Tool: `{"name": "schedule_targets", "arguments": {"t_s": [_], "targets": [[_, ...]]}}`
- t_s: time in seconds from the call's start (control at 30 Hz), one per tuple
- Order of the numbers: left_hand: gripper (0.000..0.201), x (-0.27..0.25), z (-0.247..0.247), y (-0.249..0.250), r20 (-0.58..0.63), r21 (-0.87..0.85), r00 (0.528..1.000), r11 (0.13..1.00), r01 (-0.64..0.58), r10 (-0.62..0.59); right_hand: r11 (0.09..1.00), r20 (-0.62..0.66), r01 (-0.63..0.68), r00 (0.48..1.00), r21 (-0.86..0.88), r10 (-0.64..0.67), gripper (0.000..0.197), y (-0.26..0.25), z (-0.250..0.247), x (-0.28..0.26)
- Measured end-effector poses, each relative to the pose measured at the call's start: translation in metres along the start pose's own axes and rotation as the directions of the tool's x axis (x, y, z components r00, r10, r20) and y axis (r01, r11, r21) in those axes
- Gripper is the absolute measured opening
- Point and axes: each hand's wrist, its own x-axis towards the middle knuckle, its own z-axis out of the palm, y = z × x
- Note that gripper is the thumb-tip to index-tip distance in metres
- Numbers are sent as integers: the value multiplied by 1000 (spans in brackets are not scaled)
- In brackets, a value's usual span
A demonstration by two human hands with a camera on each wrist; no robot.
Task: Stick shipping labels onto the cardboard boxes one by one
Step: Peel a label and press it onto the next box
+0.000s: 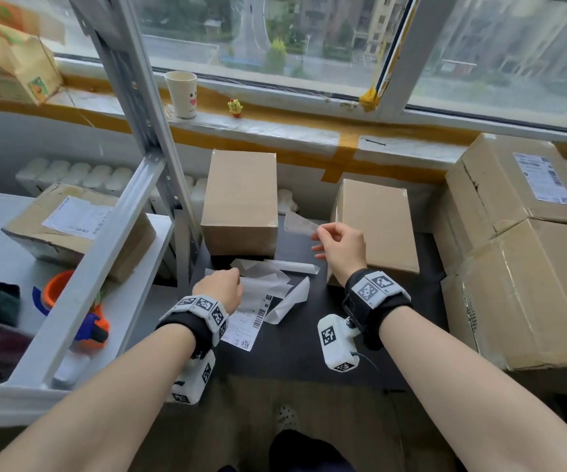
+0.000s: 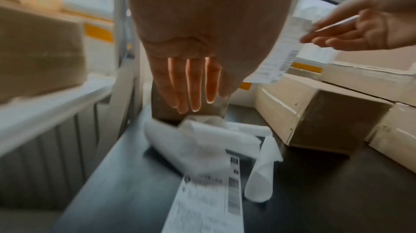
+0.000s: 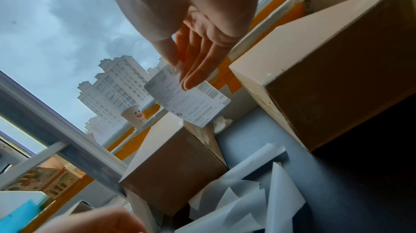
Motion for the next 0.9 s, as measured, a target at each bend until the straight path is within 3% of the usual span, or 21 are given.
{"name": "schedule_targets", "arguments": {"t_s": [0.2, 0.33, 0.47, 0.6, 0.73, 0.9], "targets": [[28, -10, -59, 34, -145, 174, 944, 947, -270, 296, 994, 35, 28, 999, 107, -32, 11, -29, -19, -18], [26, -14, -85, 66, -206, 258, 876, 888, -381, 436, 988, -51, 85, 996, 126, -79, 19, -43, -41, -25], [24, -11, -98, 97, -220, 164, 883, 908, -385, 415, 988, -133, 115, 986, 106, -100, 11, -39, -69, -22], [27, -1, -97, 128, -221, -75, 896, 910, -409, 385, 988, -134, 96, 988, 120, -80, 26, -27, -97, -12], [30, 12, -91, 165, -204, -119, 913, 917, -382, 354, 981, -136, 54, 990, 186, -29, 25, -13, -118, 7], [27, 38, -81, 208, -167, -376, 938, 860, -345, 303, 976, -102, 17, 995, 219, 5, 15, 3, -142, 36]]}}
